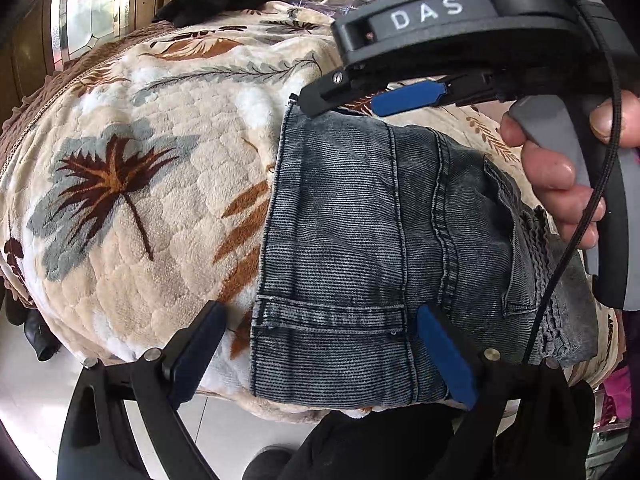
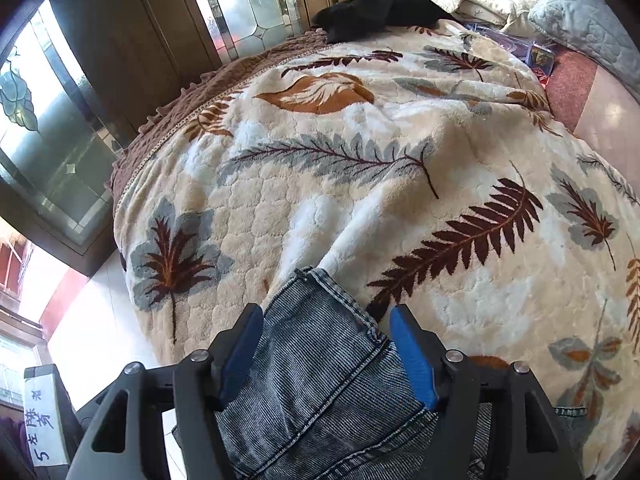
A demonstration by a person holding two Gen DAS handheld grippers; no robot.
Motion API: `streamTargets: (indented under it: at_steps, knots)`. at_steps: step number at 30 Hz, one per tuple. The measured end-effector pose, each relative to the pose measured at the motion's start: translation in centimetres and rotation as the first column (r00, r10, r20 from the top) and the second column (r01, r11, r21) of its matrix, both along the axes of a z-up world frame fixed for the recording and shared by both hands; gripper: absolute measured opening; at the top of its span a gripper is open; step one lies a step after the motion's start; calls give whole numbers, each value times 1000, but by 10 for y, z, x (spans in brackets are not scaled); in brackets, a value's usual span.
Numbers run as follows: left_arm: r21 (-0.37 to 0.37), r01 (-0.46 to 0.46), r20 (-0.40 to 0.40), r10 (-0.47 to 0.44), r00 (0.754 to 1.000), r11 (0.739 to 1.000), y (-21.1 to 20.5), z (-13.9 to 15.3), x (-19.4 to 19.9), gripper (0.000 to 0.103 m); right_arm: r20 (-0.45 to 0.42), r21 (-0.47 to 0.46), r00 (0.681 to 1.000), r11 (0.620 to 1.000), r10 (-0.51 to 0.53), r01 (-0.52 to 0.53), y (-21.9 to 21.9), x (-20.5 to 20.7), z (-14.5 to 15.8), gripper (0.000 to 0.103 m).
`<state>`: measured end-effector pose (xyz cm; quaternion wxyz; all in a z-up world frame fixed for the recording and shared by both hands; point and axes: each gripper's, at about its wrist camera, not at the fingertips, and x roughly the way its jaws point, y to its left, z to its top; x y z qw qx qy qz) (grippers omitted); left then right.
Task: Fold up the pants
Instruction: 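Grasp the jeans leg end with the right gripper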
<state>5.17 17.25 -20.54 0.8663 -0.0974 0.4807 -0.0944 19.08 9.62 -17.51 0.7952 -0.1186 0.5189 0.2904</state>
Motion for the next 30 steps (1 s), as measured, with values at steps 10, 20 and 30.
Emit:
streamTargets:
  at_steps: [10, 20, 30]
  knots:
    - [-29, 4, 43, -3, 999, 1000, -4, 1, -4, 96, -114, -7, 993, 1000, 18, -19, -1, 14, -37, 72]
    - [-57, -1, 95, 7, 995, 998, 0, 6, -7, 68, -69, -26, 998, 1000, 10, -12, -7, 10, -36, 35]
    - [-117, 23, 143, -6, 990, 993, 2, 31, -24, 49, -29, 205, 998, 977, -55, 60, -57, -19, 10, 27]
